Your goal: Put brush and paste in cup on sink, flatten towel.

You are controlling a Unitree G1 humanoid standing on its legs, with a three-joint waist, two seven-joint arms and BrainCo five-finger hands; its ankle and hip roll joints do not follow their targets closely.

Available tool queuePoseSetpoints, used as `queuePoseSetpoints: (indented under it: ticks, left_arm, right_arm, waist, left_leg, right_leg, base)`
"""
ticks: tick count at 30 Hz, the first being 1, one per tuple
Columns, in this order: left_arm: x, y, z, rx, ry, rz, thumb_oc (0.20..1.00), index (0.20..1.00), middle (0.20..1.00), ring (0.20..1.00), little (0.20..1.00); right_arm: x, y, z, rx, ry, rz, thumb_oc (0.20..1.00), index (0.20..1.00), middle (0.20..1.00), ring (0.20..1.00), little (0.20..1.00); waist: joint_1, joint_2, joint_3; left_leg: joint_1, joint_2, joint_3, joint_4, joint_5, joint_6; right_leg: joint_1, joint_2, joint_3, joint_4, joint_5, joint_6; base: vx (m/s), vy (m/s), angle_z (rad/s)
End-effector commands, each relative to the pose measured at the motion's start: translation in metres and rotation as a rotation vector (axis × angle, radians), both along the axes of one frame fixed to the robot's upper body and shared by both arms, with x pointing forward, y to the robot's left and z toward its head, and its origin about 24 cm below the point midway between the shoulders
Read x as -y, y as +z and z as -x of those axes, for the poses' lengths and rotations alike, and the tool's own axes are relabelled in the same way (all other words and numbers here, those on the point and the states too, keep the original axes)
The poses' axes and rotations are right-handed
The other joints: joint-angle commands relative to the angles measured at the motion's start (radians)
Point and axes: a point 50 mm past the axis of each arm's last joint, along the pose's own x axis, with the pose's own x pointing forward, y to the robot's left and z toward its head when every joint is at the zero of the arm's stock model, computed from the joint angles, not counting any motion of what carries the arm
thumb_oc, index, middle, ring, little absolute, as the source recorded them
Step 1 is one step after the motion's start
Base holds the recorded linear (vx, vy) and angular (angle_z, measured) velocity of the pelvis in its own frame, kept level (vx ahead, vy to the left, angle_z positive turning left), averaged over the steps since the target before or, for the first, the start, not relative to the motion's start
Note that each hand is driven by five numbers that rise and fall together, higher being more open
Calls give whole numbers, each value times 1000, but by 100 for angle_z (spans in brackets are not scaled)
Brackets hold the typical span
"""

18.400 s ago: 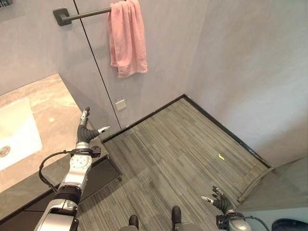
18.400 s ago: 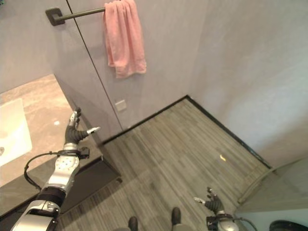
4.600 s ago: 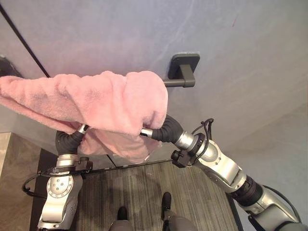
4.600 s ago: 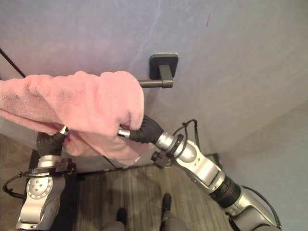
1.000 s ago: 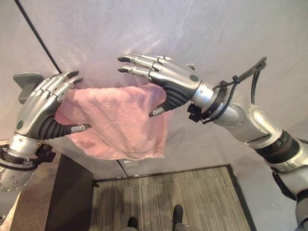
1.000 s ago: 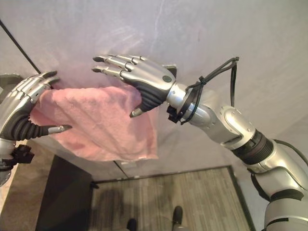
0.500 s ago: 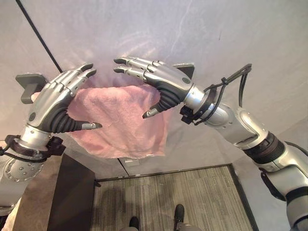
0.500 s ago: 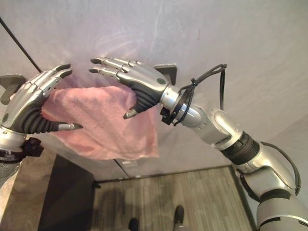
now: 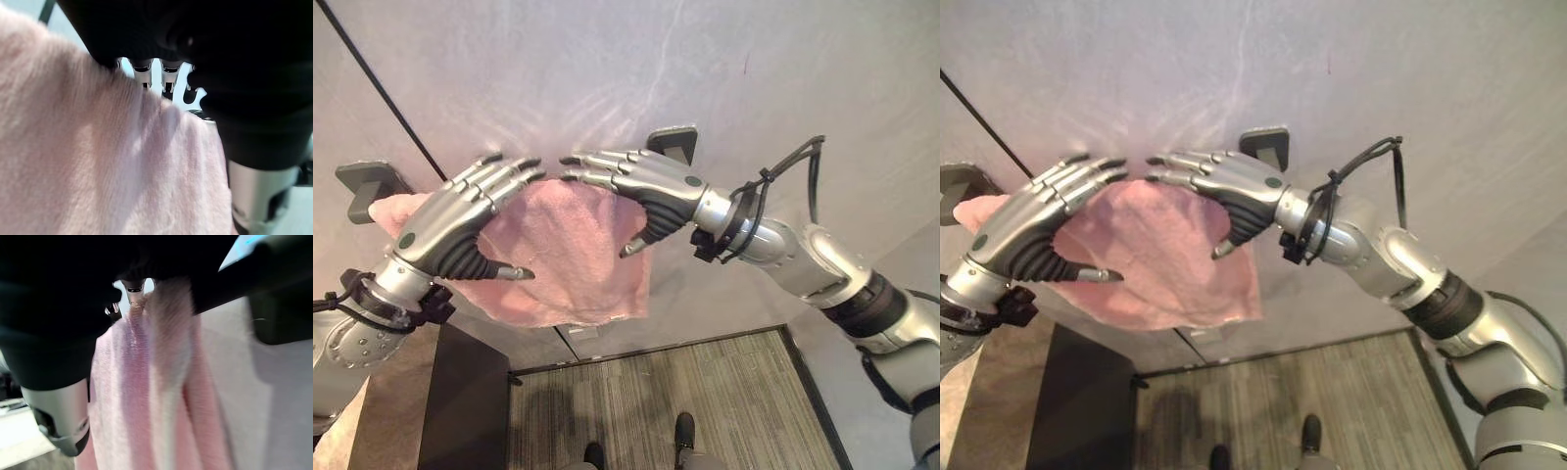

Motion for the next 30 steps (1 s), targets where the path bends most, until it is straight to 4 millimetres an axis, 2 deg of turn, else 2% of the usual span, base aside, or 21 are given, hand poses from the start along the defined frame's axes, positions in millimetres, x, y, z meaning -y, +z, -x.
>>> queuePoseSetpoints:
  ticks: [1, 8, 15, 18, 30]
  left_arm:
    - [-10, -6, 4, -87, 42, -88, 1000, 1000, 1000, 1000, 1000]
    - [-28, -20, 4, -150, 140, -162, 1000, 1000, 1000, 1000, 1000]
    - [-48, -32, 5, -197, 238, -132, 1000, 1000, 1000, 1000, 1000]
    - [-68, -50, 5, -244, 340, -49, 1000, 1000, 1000, 1000, 1000]
    - [-103, -89, 21, -307, 543, 239, 1000, 1000, 1000, 1000, 1000]
  right_arm:
    - [7, -4, 1, 21, -21, 136, 1000, 1000, 1000, 1000, 1000]
    - [9, -10, 7, 36, 8, 234, 1000, 1000, 1000, 1000, 1000]
    - [20, -17, 6, -4, -26, 220, 1000, 1000, 1000, 1000, 1000]
    - [37, -31, -2, -56, -103, 201, 1000, 1000, 1000, 1000, 1000]
    - [87, -79, -10, -192, -326, 180, 1000, 1000, 1000, 1000, 1000]
  waist:
    - [2, -35, 5]
    - [9, -46, 6]
    - [10, -57, -5]
    - [8, -58, -6]
    - [4, -47, -9]
  left_leg:
    - [-33, -47, 41, 10, 16, 44]
    - [-37, -43, 37, 25, 11, 45]
    - [-34, -40, 32, 24, 8, 45]
    - [-34, -40, 35, 30, 3, 46]
    - [-29, -41, 31, 16, 8, 47]
  right_leg:
    - [33, -126, 57, 30, -51, 120]
    - [39, -122, 51, 40, -60, 120]
    - [48, -121, 42, 40, -66, 121]
    - [49, -121, 40, 42, -67, 121]
    - [50, -124, 36, 40, -68, 121]
  base:
    - [0, 0, 0]
    - [-1, -2, 0]
    - [0, 0, 0]
    - [0, 0, 0]
    - [0, 0, 0]
